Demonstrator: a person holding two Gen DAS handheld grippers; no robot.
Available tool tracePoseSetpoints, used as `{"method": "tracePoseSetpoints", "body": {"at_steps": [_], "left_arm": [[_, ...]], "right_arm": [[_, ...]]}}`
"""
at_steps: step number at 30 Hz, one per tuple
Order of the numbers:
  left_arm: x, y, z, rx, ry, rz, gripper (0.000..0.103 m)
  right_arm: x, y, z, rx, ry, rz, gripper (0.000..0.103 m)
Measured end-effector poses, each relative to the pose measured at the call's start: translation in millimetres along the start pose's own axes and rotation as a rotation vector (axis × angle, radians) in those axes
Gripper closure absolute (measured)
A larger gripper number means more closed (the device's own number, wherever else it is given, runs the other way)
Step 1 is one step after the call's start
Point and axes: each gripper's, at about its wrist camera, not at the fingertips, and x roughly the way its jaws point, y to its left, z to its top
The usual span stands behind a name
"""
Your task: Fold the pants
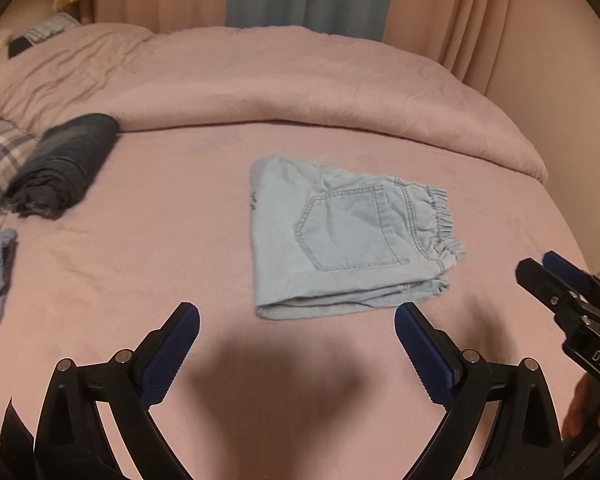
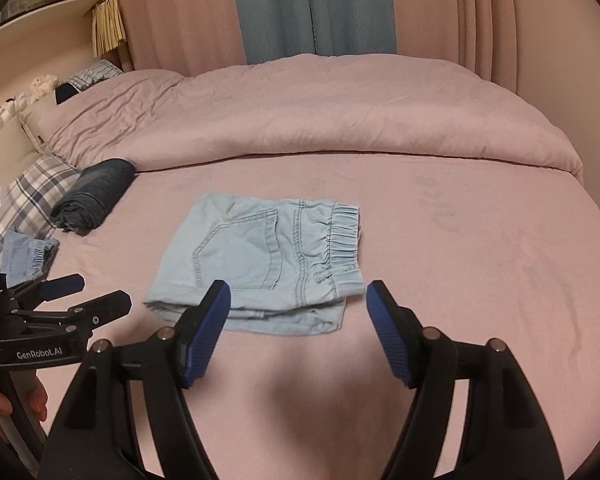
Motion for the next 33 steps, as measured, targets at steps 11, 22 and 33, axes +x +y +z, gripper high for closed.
{"method": "tracePoseSetpoints", "body": {"at_steps": [11, 22, 33], "left_arm": [[-43, -8, -16, 0.011, -0.037, 0.046, 0.004], [-69, -12, -12, 0.004, -0.072, 0.064, 0.004], [-86, -24, 1, 0.004, -0.077, 0.070, 0.004]], "right_arm": [[-43, 8, -6, 0.010, 0.008, -0.011, 0.011], [-71, 19, 0, -0.008, -0.013, -0.003, 0.005], [-84, 15, 12, 0.010, -0.007, -0.002, 0.005]]}}
